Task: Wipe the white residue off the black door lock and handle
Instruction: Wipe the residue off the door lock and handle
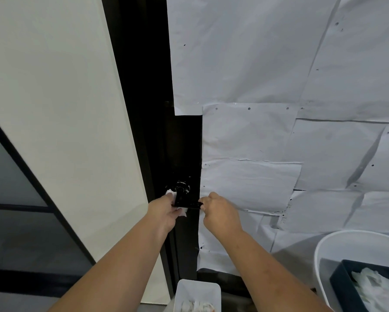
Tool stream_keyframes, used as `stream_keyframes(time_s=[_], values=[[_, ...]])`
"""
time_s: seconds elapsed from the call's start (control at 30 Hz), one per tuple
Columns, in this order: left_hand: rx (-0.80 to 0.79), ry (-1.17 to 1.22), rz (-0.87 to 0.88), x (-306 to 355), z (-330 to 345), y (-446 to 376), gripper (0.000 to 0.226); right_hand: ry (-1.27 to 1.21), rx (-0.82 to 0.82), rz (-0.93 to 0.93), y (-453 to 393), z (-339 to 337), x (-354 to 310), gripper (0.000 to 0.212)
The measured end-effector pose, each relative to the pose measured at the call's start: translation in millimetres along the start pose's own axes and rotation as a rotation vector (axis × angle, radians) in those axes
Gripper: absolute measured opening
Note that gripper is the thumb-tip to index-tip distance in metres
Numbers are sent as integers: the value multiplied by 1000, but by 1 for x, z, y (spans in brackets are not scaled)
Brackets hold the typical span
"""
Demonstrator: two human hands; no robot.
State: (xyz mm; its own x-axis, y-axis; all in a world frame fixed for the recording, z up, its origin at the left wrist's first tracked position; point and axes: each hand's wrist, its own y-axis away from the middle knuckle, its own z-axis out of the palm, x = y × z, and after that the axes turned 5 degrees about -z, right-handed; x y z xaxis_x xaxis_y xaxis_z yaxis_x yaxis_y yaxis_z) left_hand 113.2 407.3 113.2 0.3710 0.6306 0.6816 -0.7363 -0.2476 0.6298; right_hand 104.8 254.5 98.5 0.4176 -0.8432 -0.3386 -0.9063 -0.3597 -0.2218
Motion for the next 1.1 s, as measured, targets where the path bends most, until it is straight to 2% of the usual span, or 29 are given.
stream_keyframes(time_s=[0.13,0.27,0.43,0.5,0.63,0.73,0.87,0.97,1.1], values=[[-58,99,-81,6,10,-11,27,1,-10,-20,-1,0,2,37],[-16,3,-41,7,11,-14,21,8,-6,-33,-2,-1,3,36],[137,-294,212,7,8,-18,23,-3,-13,-20,-3,2,4,39],[151,-437,334,8,6,-15,22,-8,-14,-14,-4,2,3,39],[167,-875,652,11,2,-6,20,-4,-10,-7,-3,2,2,38],[161,-1110,773,15,1,-3,21,-5,-10,-5,-2,2,2,39],[97,-1266,828,21,3,-5,21,3,-6,-5,-3,3,1,36],[54,-1272,913,21,8,-5,19,1,0,-4,-3,3,1,36],[241,-1197,1067,8,10,-4,18,-17,-10,-21,-1,2,3,42]])
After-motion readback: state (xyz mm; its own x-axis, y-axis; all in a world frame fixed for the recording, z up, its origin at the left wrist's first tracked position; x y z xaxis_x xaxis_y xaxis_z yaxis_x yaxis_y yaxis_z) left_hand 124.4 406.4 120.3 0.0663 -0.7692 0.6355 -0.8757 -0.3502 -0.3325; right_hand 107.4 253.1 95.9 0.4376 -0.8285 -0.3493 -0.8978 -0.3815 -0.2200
